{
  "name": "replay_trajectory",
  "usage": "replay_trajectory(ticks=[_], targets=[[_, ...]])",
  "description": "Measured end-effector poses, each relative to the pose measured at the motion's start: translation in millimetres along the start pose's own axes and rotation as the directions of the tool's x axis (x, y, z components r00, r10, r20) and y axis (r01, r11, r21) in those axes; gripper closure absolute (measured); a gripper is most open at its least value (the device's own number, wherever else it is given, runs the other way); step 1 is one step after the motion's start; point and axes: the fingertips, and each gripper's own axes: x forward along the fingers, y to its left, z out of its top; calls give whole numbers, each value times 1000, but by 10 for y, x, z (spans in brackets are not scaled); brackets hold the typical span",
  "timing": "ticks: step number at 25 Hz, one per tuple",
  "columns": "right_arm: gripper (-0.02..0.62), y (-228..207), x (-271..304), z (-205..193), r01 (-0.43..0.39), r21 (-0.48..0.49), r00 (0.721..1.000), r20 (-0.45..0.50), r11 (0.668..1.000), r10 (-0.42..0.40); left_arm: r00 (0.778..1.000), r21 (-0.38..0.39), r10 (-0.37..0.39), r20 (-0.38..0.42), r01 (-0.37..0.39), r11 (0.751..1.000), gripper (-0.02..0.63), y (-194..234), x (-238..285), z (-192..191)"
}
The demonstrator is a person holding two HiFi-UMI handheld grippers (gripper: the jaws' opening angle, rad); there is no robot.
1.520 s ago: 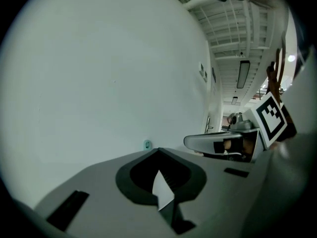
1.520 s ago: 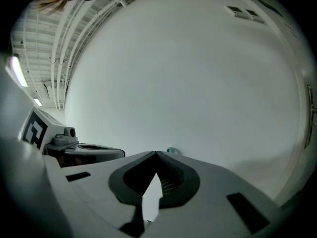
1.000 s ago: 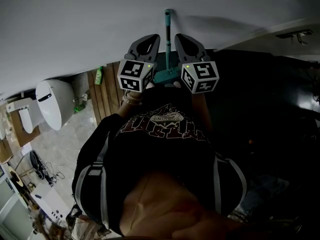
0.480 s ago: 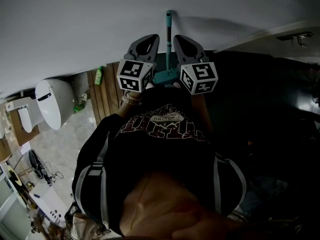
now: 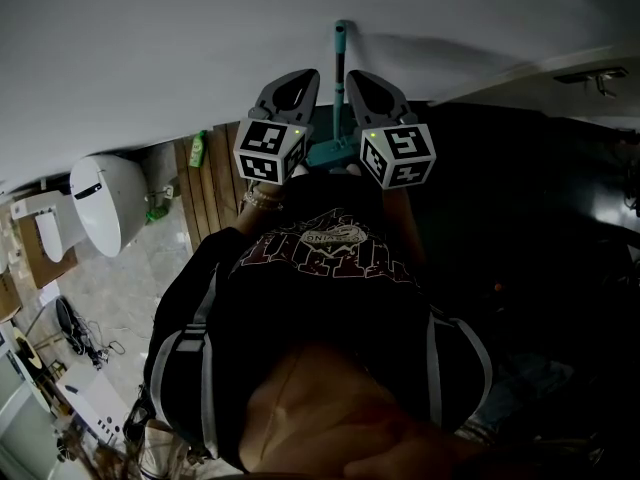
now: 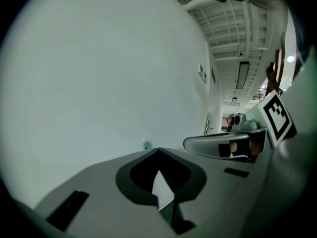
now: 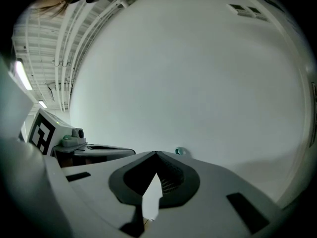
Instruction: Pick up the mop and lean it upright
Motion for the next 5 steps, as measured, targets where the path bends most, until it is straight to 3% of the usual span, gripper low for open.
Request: replay_trajectory(ticks=[5], targets=[[577, 15, -9, -29, -4, 3, 1000, 2, 1000, 4, 1000, -3, 1, 2, -1, 1000, 566, -5, -19, -31]])
